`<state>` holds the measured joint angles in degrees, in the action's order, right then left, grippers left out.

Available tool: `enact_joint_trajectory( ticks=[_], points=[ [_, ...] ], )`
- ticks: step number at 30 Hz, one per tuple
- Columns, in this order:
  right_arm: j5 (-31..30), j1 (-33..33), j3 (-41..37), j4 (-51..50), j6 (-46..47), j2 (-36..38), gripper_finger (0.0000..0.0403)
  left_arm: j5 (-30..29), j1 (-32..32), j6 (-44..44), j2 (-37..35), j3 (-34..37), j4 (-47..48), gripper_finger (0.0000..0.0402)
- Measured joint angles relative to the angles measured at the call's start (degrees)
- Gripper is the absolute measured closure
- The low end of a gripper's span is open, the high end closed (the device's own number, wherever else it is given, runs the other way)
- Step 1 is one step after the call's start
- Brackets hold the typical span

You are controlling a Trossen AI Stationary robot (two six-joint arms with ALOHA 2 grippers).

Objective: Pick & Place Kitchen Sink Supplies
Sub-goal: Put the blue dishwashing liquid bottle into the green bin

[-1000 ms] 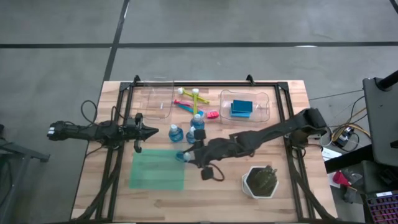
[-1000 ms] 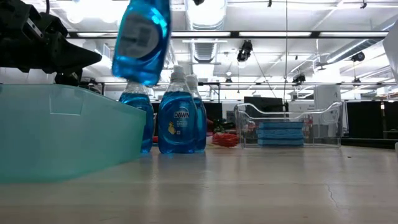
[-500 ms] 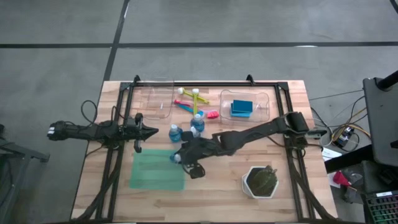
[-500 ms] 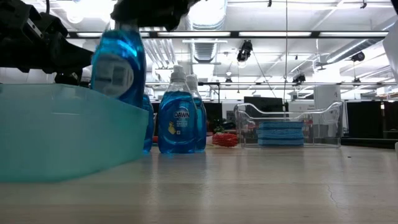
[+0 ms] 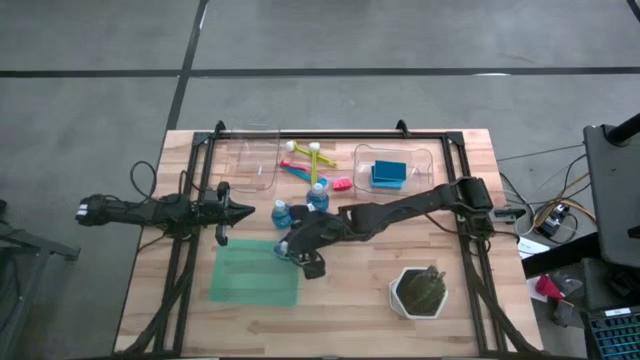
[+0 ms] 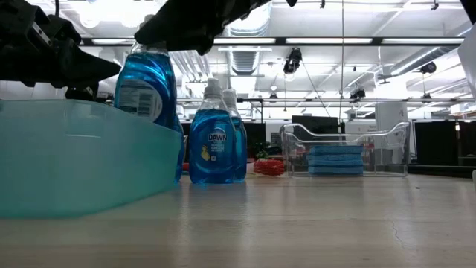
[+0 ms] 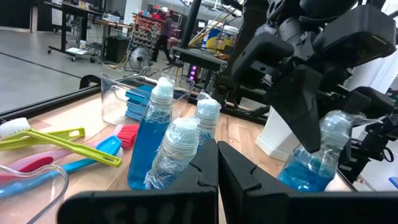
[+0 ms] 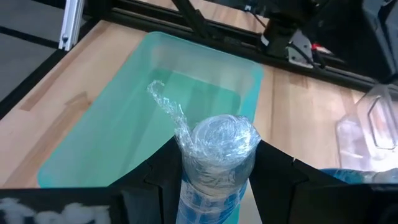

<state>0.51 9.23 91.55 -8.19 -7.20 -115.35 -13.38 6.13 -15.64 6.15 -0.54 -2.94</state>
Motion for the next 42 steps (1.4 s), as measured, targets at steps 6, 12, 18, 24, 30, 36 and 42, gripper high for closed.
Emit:
enact_joint_trajectory(
  ticks=[6,12,18,24,30,36,42],
  points=[
    [0.03,-0.20,-1.82,1.34,1.04,-0.02,0.0257,0.00,0.01,0.00,0.00,0.01,0.00,0.0401],
    [0.00,-0.15,-3.75,4.74,0.90,-0.02,0.0257,0.02,0.00,0.00,0.00,0.00,0.00,0.0401],
    [0.00,-0.53,-4.05,5.46,1.25,-0.49,0.0257,-0.01,0.01,0.00,0.00,0.01,0.00,0.0401],
    [0.15,-0.76,-3.42,6.46,1.24,-3.60,0.0257,0.02,0.02,0.00,0.00,0.00,0.00,0.0401],
    [0.08,-0.79,-2.91,6.87,1.29,-4.24,0.0252,0.00,0.01,0.00,0.00,0.01,0.00,0.0401],
    [-0.68,-0.79,-2.94,6.94,0.91,-4.31,0.0208,0.01,0.00,0.00,0.00,0.02,0.00,0.0401],
    [-0.87,-0.79,-2.94,6.80,-0.52,-3.54,0.0151,0.02,0.00,0.00,0.00,0.02,0.00,0.0401]
  ],
)
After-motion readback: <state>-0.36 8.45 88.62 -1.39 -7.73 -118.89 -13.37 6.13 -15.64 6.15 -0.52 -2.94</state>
